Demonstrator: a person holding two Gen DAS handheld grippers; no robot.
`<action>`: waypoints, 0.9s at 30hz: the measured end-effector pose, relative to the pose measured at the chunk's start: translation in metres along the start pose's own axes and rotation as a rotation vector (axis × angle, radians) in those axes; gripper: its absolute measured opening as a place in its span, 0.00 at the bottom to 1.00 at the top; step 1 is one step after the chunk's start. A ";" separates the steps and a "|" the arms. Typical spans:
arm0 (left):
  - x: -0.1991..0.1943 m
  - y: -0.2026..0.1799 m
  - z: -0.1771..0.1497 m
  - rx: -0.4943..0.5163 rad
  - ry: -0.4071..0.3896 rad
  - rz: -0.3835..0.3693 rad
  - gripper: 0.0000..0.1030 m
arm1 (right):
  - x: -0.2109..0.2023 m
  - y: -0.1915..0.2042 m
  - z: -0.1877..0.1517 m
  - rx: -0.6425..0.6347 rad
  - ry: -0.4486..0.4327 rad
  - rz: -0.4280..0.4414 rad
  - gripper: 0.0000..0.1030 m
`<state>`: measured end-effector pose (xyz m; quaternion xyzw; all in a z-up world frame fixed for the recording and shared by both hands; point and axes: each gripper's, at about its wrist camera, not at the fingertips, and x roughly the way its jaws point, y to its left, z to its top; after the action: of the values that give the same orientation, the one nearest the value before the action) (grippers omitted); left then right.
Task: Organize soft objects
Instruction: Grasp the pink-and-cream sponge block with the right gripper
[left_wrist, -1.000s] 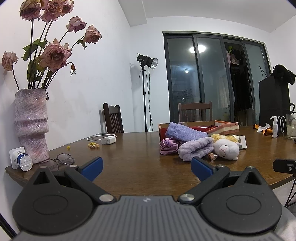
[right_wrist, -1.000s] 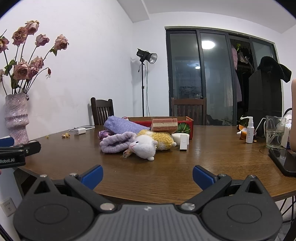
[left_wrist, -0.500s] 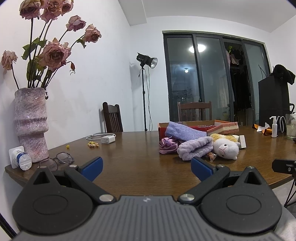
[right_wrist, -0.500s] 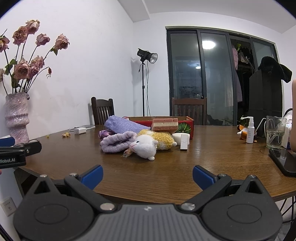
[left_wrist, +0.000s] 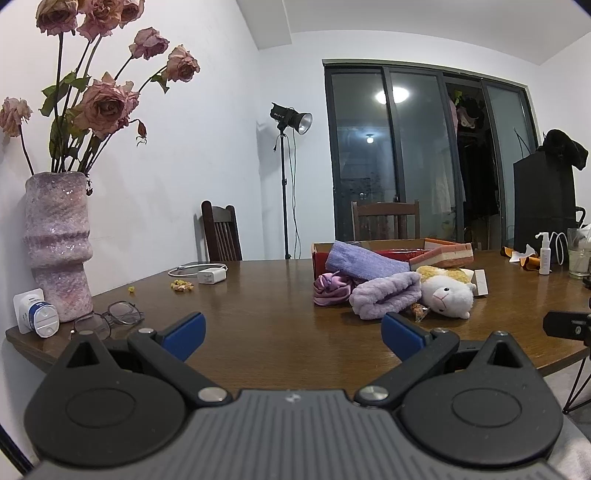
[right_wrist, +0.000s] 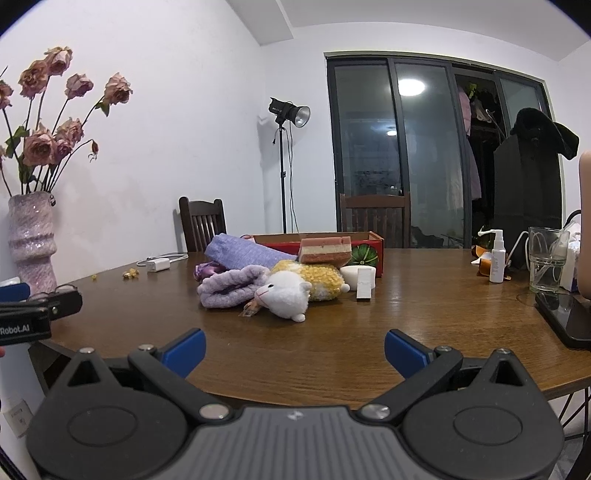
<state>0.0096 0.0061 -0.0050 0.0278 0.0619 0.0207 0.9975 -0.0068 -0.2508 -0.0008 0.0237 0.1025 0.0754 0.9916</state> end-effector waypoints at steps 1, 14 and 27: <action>0.003 0.000 0.001 -0.007 0.006 -0.005 1.00 | 0.001 -0.001 0.002 0.003 0.000 -0.003 1.00; 0.083 -0.009 0.031 -0.039 0.144 -0.102 1.00 | 0.058 -0.037 0.044 0.094 0.038 -0.001 0.99; 0.197 -0.047 0.075 -0.058 0.204 -0.207 1.00 | 0.196 -0.044 0.102 -0.002 0.151 -0.005 0.93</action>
<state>0.2159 -0.0358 0.0429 -0.0099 0.1647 -0.0776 0.9832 0.2103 -0.2669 0.0572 0.0166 0.1770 0.0747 0.9812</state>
